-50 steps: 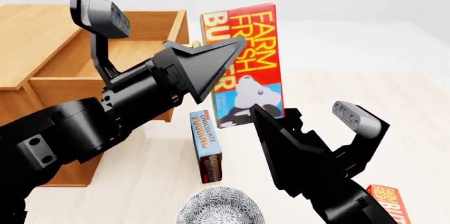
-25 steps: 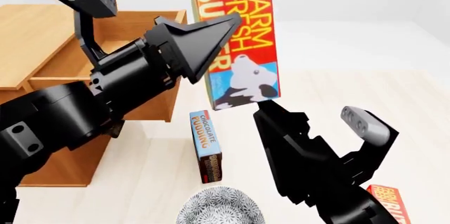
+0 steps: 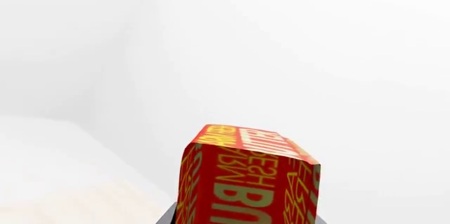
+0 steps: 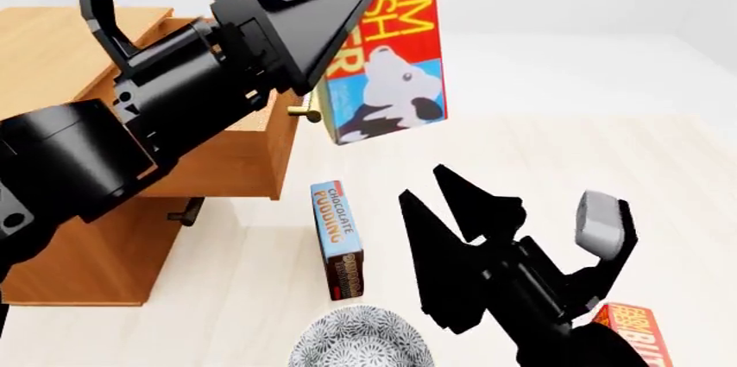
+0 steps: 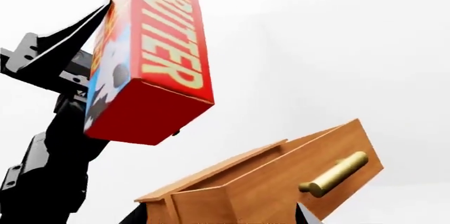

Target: Put the butter at the front in the top drawer of the cabinet and close it.

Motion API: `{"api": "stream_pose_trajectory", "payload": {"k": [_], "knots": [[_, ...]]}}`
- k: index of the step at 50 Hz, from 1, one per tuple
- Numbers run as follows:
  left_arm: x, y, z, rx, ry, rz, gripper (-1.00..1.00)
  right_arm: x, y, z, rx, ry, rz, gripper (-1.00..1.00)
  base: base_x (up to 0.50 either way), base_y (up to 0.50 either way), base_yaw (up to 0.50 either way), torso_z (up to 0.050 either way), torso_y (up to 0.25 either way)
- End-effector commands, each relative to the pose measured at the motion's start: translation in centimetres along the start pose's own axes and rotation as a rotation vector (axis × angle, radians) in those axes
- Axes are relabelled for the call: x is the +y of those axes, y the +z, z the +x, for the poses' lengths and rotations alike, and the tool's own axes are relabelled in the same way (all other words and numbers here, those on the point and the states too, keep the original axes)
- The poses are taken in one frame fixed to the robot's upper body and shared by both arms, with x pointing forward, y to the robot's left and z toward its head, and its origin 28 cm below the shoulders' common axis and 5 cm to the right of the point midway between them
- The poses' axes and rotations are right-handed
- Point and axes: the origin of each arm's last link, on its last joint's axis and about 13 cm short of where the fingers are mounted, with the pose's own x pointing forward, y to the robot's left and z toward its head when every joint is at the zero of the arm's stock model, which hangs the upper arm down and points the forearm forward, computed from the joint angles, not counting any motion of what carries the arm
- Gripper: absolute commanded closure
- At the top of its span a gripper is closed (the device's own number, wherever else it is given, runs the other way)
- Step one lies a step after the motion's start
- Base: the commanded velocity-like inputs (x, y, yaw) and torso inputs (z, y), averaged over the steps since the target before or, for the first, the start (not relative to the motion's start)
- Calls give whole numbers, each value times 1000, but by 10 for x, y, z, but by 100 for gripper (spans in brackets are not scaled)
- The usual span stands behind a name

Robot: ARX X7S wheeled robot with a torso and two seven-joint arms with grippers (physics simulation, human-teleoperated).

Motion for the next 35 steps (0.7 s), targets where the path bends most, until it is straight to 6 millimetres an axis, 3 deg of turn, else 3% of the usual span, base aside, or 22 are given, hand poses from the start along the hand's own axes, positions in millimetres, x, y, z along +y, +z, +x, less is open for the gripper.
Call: {"api": "stream_pose_trajectory", "payload": {"k": [1,11,26,35], "knots": [[-10,14,-1,-38,-7,14,100,-3,-7,13,3,-220,-282,-100,0,0,0,0,10],[-10,19,-2,-43,41,43,100,-7,-19,30,-37,-374,-487,-100,0,0,0,1,1],[-12,34,-6,-78,163,92,100,-8,-22,25,-87,-472,-685,-100,0,0,0,0,1],[-10,44,-3,-67,279,130,100,-6,-23,21,-96,-480,-689,-100,0,0,0,1,1]]}}
